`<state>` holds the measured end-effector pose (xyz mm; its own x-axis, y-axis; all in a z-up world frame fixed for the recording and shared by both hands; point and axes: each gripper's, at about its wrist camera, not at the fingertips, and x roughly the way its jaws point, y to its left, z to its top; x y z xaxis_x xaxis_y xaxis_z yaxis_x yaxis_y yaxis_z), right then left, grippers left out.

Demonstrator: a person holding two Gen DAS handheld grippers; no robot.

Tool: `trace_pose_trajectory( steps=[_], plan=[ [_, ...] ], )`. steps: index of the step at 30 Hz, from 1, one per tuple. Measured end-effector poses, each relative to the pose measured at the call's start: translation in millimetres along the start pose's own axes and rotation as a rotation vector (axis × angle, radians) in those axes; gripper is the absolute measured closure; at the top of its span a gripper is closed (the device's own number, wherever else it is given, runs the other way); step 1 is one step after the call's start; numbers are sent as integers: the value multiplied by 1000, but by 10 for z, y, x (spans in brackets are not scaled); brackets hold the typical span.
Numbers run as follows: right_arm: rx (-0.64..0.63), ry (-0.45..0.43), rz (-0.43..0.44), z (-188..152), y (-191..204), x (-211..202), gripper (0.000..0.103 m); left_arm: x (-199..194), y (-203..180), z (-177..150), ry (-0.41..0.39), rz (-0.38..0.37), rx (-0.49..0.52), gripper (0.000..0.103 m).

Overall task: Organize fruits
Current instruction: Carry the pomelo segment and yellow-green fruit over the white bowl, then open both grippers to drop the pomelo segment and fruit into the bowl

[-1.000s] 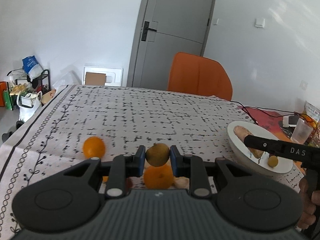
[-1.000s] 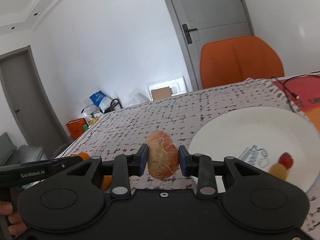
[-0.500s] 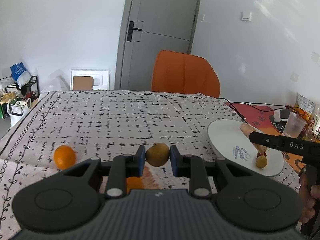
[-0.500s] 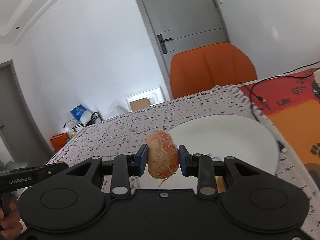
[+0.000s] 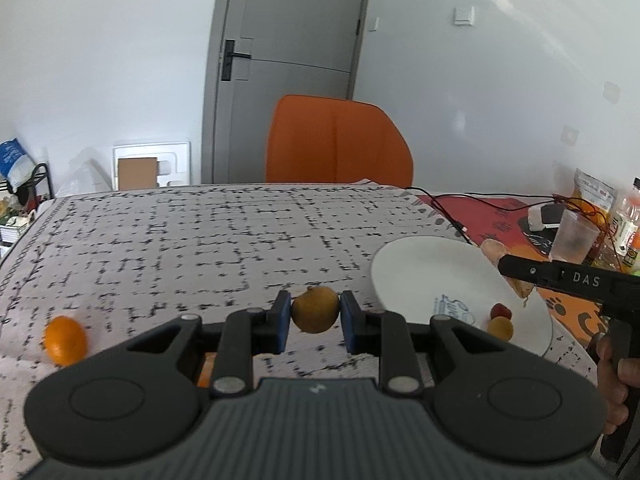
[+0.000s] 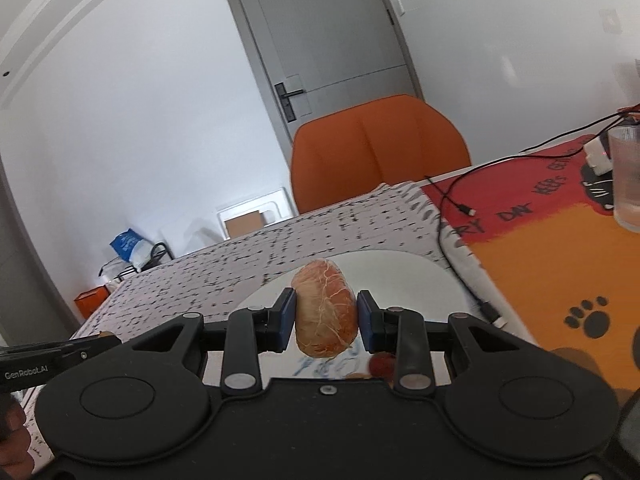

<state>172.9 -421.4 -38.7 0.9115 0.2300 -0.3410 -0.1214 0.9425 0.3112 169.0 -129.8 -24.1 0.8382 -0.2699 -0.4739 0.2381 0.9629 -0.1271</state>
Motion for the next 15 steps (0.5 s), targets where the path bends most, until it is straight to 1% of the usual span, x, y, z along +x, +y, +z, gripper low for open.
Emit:
trace_pose_trajectory(
  steps=[9, 10, 12, 15],
  plan=[
    [11, 0, -52, 37, -224, 12, 71, 213, -247, 35, 17, -43, 29, 78],
    [11, 7, -52, 34, -243, 23, 67, 237, -274, 38, 19, -47, 32, 78],
    [15, 13, -67, 17, -274, 21, 65, 277, -319, 37, 25, -58, 38, 78],
    [19, 8, -66, -6, -311, -56, 60, 320, -408, 37, 29, -79, 52, 78]
  ],
)
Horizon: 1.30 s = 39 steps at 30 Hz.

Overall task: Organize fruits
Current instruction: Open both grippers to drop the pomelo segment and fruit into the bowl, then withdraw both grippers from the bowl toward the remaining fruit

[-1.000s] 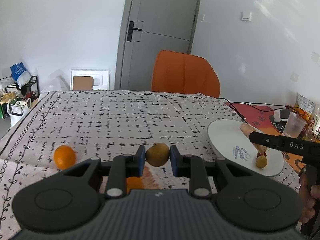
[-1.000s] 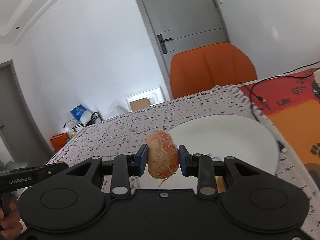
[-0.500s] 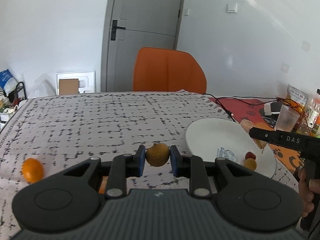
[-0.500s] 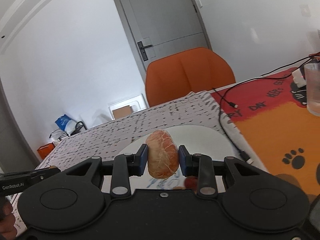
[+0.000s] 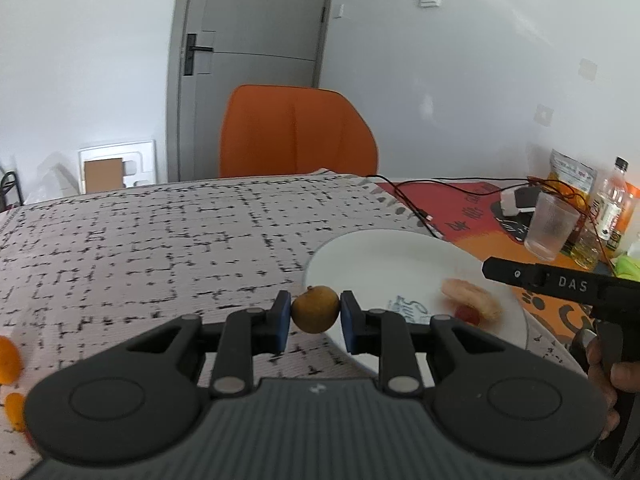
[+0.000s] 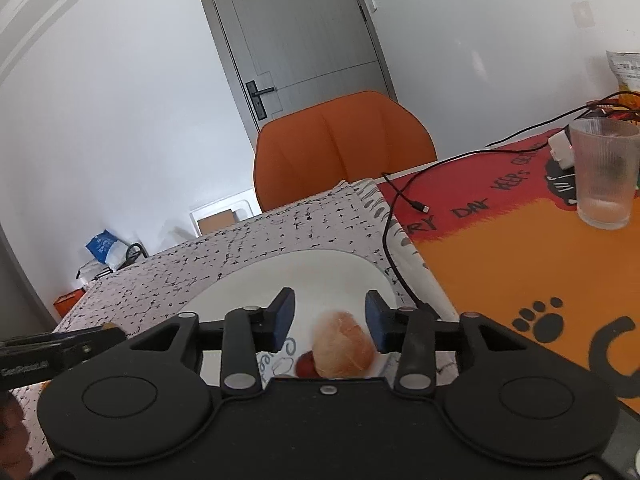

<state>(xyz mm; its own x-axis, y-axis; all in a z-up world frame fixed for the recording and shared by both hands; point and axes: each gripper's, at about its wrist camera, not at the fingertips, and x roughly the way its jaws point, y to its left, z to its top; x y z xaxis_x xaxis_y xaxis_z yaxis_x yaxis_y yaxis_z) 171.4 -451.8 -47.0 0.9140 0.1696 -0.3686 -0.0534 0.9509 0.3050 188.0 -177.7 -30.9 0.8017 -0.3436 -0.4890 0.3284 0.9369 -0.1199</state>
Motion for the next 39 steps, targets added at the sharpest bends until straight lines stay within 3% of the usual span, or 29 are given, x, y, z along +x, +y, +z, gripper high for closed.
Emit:
trace_pose_trajectory(
  steps=[13, 20, 23, 28, 33, 39],
  plan=[
    [21, 11, 3, -156, 18, -316, 56, 97, -207, 23, 28, -65, 27, 77],
    [26, -12, 18, -146, 75, -367, 48, 3, -147, 49, 46, -35, 44, 71],
    [28, -19, 17, -160, 90, -387, 44, -49, -67, 44, 50, -12, 35, 58],
    [43, -22, 16, -213, 107, -399, 33, -176, 43, 46, 32, 37, 46, 27],
    [44, -22, 14, -240, 140, -409, 22, -302, 155, 53, -6, 56, 28, 12],
    [22, -30, 19, -230, 248, -458, 4, -422, 297, 62, -24, 102, -2, 8]
  ],
)
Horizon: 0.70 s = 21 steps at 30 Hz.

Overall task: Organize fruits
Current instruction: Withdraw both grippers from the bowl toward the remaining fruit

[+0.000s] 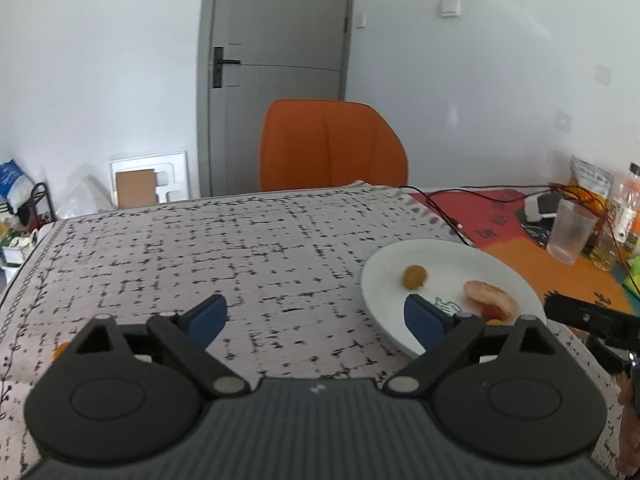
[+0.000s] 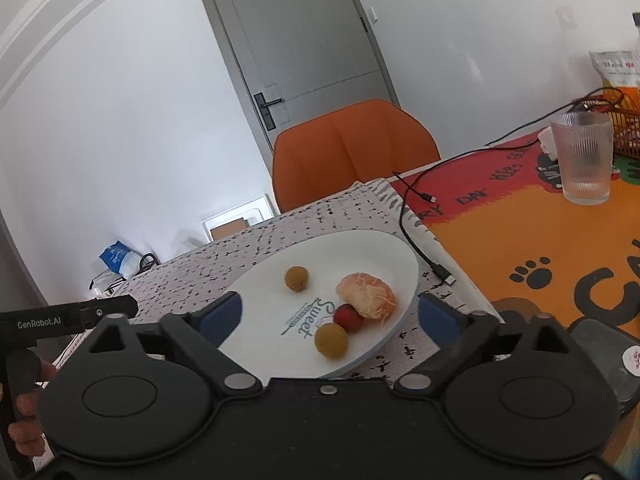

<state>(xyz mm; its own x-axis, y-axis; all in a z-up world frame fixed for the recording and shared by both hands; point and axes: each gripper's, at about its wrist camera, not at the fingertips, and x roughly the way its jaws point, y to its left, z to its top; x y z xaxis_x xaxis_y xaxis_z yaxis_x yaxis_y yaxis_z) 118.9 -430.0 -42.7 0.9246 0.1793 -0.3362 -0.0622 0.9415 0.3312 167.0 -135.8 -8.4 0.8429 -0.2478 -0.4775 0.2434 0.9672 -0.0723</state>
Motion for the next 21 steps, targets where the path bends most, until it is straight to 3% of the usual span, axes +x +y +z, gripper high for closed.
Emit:
trace_pose_trajectory(
  steps=[2, 21],
  plan=[
    [-9, 1, 2, 3, 44, -10, 0, -35, 56, -1, -4, 14, -13, 8],
    [-47, 18, 7, -51, 444, -174, 0, -513, 503, -160, -27, 89, -61, 8]
  ],
)
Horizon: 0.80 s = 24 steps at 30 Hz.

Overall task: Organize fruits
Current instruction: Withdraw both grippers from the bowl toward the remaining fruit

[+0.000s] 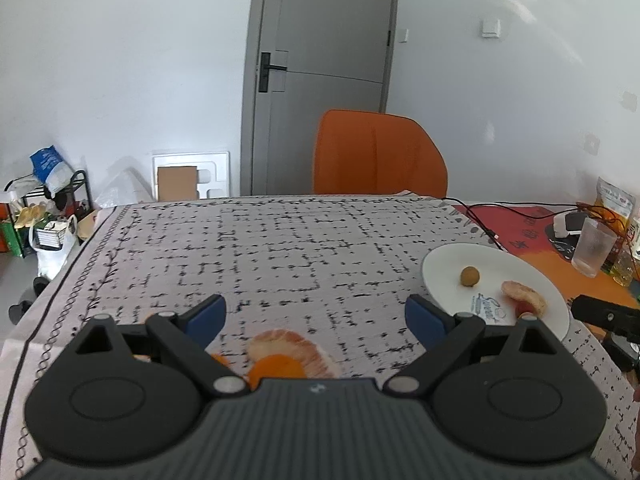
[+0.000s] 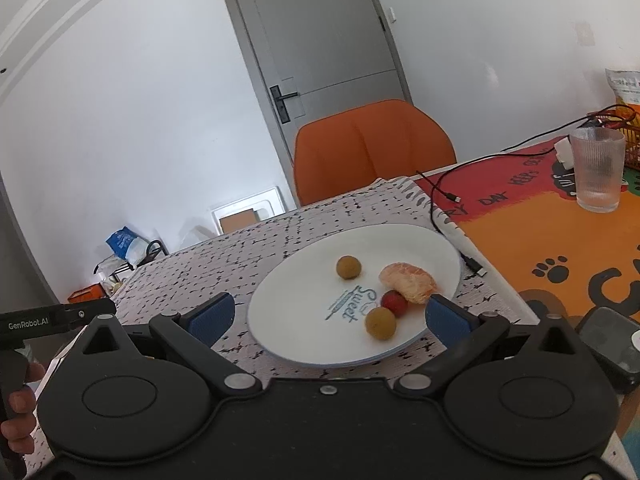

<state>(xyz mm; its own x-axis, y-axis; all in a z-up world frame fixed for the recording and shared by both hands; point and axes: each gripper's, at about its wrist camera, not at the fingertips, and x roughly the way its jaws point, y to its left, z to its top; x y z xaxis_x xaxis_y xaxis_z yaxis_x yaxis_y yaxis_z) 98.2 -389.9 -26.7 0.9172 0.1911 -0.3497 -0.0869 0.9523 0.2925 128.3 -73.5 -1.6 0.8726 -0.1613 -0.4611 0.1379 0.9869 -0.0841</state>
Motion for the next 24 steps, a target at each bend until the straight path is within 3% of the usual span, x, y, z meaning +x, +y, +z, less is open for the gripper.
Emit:
trace_pose_trajectory(
  steps=[16, 24],
  plan=[
    [-52, 17, 36, -51, 343, 12, 0, -257, 511, -151, -2, 81, -66, 8],
    [-82, 41, 82, -113, 534, 100, 0, -282, 689, -223, 5, 87, -73, 8]
  ],
)
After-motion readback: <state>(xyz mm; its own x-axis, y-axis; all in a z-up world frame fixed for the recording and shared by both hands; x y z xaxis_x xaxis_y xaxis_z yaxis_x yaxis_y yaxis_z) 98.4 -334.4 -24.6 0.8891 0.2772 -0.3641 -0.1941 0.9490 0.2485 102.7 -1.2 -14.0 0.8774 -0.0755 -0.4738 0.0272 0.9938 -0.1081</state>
